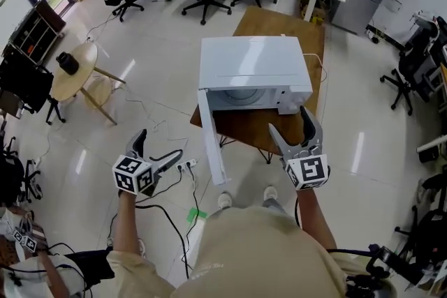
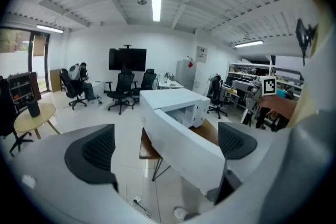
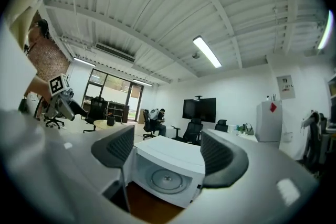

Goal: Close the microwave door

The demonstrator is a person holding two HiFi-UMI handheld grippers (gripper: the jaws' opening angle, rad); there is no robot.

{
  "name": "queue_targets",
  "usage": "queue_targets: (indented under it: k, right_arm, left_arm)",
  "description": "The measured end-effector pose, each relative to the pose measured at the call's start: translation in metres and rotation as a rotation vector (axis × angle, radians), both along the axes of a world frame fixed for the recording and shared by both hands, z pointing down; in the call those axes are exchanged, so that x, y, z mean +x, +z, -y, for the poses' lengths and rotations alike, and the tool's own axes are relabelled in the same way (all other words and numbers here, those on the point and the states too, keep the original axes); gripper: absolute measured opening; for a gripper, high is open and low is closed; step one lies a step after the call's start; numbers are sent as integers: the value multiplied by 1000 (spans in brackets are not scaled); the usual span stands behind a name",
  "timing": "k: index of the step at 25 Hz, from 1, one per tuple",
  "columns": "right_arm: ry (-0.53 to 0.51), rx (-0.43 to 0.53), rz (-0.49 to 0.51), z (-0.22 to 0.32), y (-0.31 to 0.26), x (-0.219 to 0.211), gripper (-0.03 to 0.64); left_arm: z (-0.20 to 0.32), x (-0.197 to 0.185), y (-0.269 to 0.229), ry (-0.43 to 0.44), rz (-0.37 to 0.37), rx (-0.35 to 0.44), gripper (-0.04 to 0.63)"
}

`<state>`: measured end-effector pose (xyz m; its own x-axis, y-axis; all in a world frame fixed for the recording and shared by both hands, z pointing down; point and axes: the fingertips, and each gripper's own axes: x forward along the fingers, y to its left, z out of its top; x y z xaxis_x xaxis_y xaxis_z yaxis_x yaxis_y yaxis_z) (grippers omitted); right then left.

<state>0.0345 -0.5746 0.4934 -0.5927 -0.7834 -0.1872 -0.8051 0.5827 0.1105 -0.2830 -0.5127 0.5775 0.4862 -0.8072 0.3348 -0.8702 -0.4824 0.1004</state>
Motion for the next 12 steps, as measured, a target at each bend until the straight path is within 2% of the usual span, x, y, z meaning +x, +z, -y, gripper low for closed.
queue_targets:
  k: [3, 8, 12]
  right_arm:
    - [-20, -13, 29, 14, 3, 20, 383]
    - [-40, -54, 69, 43, 25, 42, 383]
    - [-39, -53, 100, 56, 27, 49, 383]
  left_arm:
    - [3, -30, 6, 32, -78, -173, 594]
    - [23, -63, 22, -38, -357, -489, 592]
    - [26, -68, 46, -84, -455, -656, 588]
